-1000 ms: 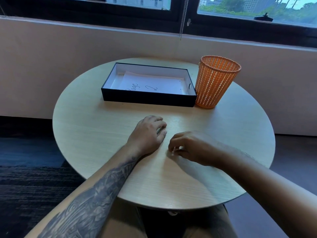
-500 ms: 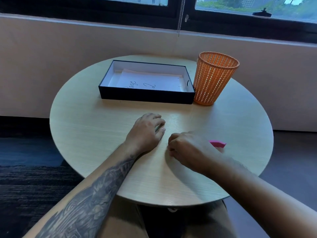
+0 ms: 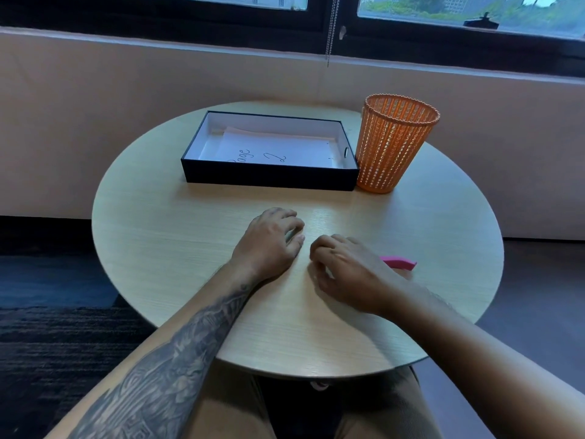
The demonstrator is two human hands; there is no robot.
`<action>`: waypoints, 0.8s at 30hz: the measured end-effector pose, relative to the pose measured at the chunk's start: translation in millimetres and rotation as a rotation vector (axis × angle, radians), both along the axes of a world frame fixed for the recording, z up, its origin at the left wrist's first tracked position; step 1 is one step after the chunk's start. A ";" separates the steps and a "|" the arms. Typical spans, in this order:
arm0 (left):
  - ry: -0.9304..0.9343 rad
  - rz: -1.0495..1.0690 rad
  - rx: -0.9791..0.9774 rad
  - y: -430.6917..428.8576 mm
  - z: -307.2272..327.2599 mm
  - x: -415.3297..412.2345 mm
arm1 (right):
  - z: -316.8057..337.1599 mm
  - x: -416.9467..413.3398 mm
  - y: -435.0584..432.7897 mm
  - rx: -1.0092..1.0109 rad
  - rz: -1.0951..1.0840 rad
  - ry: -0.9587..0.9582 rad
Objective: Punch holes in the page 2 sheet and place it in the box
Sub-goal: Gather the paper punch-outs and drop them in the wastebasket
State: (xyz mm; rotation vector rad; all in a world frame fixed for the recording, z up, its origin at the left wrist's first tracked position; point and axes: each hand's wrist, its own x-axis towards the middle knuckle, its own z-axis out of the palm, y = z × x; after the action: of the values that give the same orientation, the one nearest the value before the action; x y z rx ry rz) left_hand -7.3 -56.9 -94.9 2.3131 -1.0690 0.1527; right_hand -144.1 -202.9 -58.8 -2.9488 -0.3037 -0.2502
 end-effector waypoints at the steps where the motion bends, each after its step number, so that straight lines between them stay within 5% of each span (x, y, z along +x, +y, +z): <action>1: -0.002 0.000 0.003 0.1 0.2 -0.2 | 0.7 -0.8 -5.0 0.070 -0.024 0.016; 5: -0.013 0.000 0.000 0.4 0.1 0.4 | -0.7 -4.2 -18.5 0.282 -0.082 -0.014; 12: -0.022 0.001 -0.005 0.0 0.9 -0.9 | 1.2 -8.7 -10.1 0.280 -0.024 0.024; 24: -0.019 0.000 0.006 0.2 1.7 -1.1 | 15.3 0.7 -2.3 -0.119 0.048 0.061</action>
State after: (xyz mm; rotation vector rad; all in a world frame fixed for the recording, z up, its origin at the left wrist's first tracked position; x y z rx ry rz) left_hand -8.5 -56.7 -93.3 2.3212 -1.0803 0.1727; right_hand -143.5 -205.2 -43.6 -3.0544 -0.3933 -0.1398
